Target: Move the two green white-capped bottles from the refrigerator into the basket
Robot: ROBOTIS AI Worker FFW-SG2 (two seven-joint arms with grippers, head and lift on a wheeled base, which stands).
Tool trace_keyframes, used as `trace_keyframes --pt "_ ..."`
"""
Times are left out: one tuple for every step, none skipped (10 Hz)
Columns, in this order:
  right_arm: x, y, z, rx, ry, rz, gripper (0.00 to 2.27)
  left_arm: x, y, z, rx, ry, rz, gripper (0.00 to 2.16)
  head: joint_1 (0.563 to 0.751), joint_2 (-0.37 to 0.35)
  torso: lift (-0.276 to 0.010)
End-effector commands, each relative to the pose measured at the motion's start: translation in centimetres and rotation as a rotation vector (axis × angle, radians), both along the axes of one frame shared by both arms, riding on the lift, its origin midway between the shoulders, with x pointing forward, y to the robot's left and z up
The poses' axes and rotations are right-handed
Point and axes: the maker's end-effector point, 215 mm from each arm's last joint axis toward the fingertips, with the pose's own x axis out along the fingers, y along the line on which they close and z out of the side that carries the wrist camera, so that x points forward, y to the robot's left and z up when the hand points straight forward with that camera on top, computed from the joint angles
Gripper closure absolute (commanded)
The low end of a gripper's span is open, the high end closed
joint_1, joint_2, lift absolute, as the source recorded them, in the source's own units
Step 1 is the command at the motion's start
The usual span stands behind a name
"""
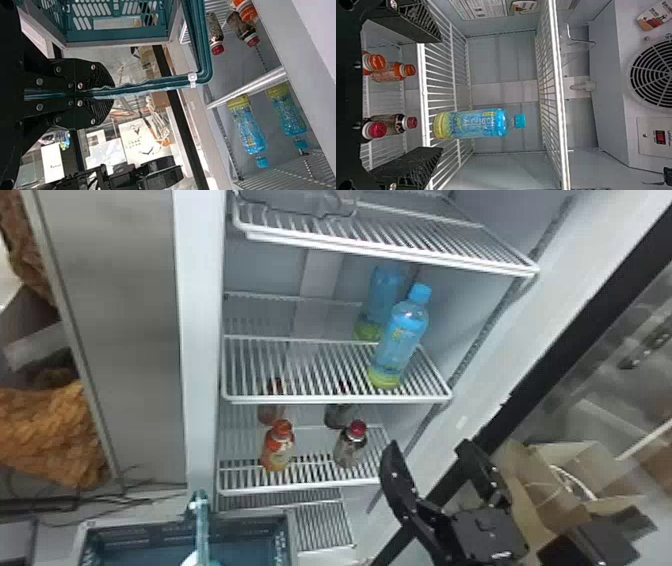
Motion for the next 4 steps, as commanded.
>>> trace_keyframes --pt "-0.04 -0.06 -0.06 -0.003 -0.004 -0.001 0.07 0.03 0.05 -0.01 0.000 0.000 0.002 1.20 0.695 -0.350 -0.004" --pt "-0.05 0.00 0.07 -0.002 -0.009 -0.001 0.07 0.03 0.05 -0.01 0.000 0.000 0.002 1.20 0.695 -0.350 -0.004" --pt "-0.06 -0.01 -0.06 -0.004 -0.007 -0.001 0.07 0.03 0.05 -0.01 0.000 0.000 0.002 1.20 0.695 -0.350 -0.004" --pt "-0.06 -0.01 0.01 -0.004 -0.009 -0.002 0.07 0.03 0.05 -0.01 0.000 0.000 0.002 1.20 0.695 -0.350 -0.004"
